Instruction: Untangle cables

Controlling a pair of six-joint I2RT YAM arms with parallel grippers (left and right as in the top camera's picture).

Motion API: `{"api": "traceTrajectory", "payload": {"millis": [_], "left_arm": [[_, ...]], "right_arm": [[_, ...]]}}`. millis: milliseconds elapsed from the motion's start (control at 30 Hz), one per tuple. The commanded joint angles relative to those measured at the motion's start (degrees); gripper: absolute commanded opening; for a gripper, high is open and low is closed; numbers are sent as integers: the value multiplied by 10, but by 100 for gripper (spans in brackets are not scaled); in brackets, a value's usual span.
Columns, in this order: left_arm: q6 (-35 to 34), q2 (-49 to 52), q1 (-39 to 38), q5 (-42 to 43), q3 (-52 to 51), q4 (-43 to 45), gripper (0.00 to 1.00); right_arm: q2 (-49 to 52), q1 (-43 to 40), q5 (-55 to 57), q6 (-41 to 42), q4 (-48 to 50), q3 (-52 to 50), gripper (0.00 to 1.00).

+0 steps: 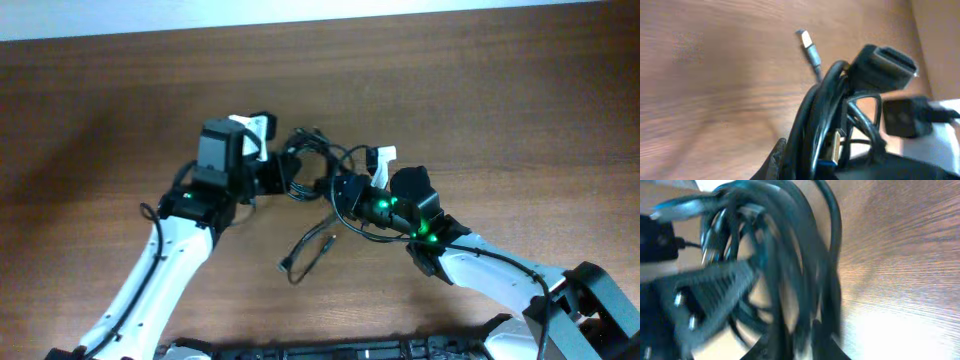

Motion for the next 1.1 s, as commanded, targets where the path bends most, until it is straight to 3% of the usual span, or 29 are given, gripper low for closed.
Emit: {"api": "traceTrajectory", "payload": {"millis": [0, 67, 133, 267, 300, 367, 500, 633, 667, 767, 800, 833, 867, 900, 933, 1000, 1067], "left_arm": [[3, -28, 63, -37, 5, 6, 0], [3, -32, 76, -37, 5, 2, 0], [3, -34, 78, -38, 5, 2, 0], [3, -53, 100, -39, 5, -1, 0], [3, -62, 102, -40, 5, -7, 0], [3, -67, 102, -42, 5, -20, 0], [-64, -67, 102, -62, 5, -25, 0], [-64, -67, 101, -43, 5, -88, 0], [-75, -67, 97, -24, 5, -93, 0], [-99, -67, 68, -24, 5, -92, 0], [-98, -67, 56, -21, 5, -92, 0], [-65, -67, 42, -9, 5, -94, 0], [-41, -68, 41, -3, 5, -98, 0], [48, -68, 43, -2, 5, -123, 0], [73, -68, 43, -10, 5, -135, 0], [81, -68, 43, -96, 5, -170, 0], [81, -68, 43, -107, 5, -160, 0]], "right_arm": [[-5, -3, 3, -97, -10, -7, 19], [-5, -3, 3, -170, -10, -7, 23], [-5, -3, 1, -193, -21, -7, 24], [-5, -32, 3, -193, -59, -7, 44], [-5, -52, -10, -194, -59, -7, 59], [-5, -62, -48, -258, -50, -7, 67], [-5, -61, -74, -294, -34, -7, 73], [-5, -7, -63, -358, 62, -7, 78], [-5, 23, -31, -379, 54, -7, 76], [-5, 73, 50, -386, 18, -7, 54], [-5, 76, 82, -386, 16, -7, 36], [-5, 70, 171, -386, 2, -7, 13], [-5, 58, 207, -386, -5, -7, 4], [-13, 15, 189, -386, -3, -7, 4], [-24, -10, 172, -386, -3, -7, 4], [-73, -103, 71, -386, -3, -7, 4], [-120, -211, -115, -385, -4, -7, 4]]}}
